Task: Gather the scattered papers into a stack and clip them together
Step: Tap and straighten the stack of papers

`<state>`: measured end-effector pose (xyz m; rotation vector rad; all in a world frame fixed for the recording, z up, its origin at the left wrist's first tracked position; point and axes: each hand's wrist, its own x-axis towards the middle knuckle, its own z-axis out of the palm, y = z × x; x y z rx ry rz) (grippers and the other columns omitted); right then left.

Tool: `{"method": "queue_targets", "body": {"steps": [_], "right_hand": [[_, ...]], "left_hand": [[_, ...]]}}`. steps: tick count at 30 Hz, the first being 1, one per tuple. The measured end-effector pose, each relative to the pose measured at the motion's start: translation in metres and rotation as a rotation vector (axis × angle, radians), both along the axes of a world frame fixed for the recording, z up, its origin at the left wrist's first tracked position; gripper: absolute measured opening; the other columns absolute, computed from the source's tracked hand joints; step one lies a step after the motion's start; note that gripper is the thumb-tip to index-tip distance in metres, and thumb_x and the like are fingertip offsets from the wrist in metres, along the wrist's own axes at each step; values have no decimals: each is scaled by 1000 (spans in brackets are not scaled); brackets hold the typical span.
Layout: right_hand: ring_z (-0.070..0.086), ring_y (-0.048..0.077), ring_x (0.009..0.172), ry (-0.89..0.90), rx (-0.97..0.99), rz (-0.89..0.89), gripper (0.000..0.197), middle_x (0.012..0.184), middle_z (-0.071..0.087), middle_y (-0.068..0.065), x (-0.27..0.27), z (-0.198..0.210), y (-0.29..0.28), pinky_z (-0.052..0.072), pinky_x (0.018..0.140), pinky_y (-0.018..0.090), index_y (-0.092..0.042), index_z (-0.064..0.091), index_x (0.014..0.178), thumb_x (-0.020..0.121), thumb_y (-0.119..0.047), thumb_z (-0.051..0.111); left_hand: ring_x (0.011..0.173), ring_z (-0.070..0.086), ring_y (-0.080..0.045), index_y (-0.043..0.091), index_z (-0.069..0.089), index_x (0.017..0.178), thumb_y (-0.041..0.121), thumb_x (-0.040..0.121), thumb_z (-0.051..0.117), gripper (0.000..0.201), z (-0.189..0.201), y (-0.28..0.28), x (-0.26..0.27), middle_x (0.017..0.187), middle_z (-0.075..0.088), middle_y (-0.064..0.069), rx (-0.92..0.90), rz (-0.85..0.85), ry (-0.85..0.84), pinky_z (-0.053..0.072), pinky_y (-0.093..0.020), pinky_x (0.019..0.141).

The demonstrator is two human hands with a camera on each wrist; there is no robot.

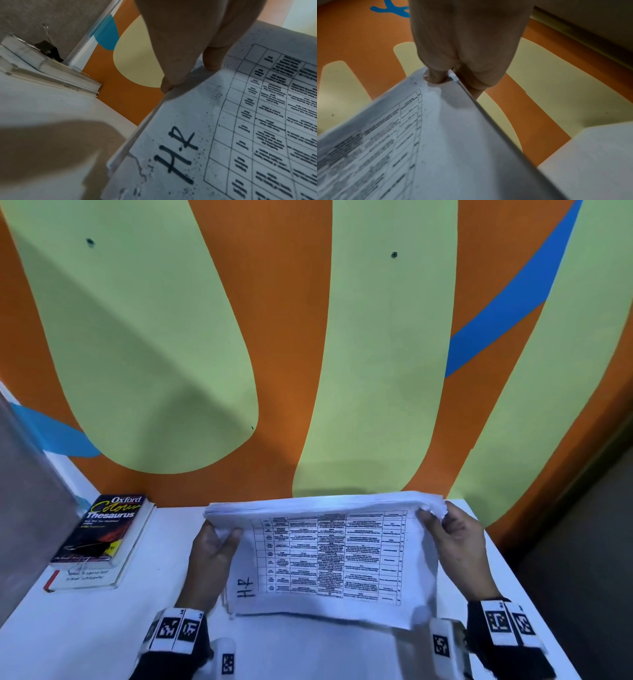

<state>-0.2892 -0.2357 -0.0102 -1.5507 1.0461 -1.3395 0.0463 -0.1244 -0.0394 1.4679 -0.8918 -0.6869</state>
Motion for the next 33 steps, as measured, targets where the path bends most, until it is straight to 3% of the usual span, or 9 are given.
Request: {"method": "queue_targets", "body": {"steps": [2,5,7,10,13,17,21,28,33], "right_hand": [[48,14,66,-15,-10,-2,59,68,57,19,0,-3,1,36,60,28,-5,63,82,77,-63,63],[58,11,70,-77,30,9,5,77,67,2,4,-6,2,46,66,24,-11,65,95,91,-12,61],[60,5,68,-82,32,48,21,79,66,-2,7,-7,4,48,64,16,-18,63,100,89,0,61],[49,6,59,-79,7,4,9,65,59,-8,12,-3,6,39,58,22,-21,65,88,88,-30,66],[52,16,71,-149,-3,-64,47,76,63,6,11,-1,4,43,69,31,-20,68,92,76,-64,64],[67,19,80,-68,97,-20,41,100,73,0,17,-9,3,54,82,36,-22,63,117,79,-33,73],[70,14,85,-26,99,-81,19,89,76,-3,23,-17,9,52,92,49,-7,68,99,83,3,68],[67,26,106,-34,113,-19,50,111,71,7,20,-26,0,53,89,35,-12,56,119,78,-29,77],[66,23,108,-34,57,-62,23,109,72,7,22,-39,11,52,92,29,-4,61,112,89,1,61]], "left_hand": [[109,64,-17,18,56,121,9,94,55,29,-1,1,0,117,68,-1,-9,-2,-6,48,-47,99],[112,61,-20,18,55,122,8,93,55,31,-4,0,2,120,67,-2,-22,21,-20,45,-51,102],[114,60,-21,18,54,124,8,93,56,32,-4,0,0,121,66,-3,-24,33,-18,44,-53,103],[116,59,-21,22,54,124,11,92,58,34,-4,1,-3,123,65,-1,-49,20,12,43,-54,103],[115,60,-24,26,55,121,27,83,62,39,2,1,-3,121,66,-1,-70,27,44,45,-56,101],[115,60,-26,29,53,126,46,77,63,53,-4,0,-2,123,65,-1,-39,32,-2,48,-58,96],[117,59,-20,23,50,130,47,80,59,56,0,2,-11,125,64,-1,-58,30,-79,46,-55,100],[120,58,-22,21,48,131,38,77,67,60,3,0,1,126,63,-4,-106,30,-81,45,-51,103],[120,58,-22,23,54,127,26,84,65,44,0,0,0,125,65,-1,-134,60,-35,42,-54,105]]}}
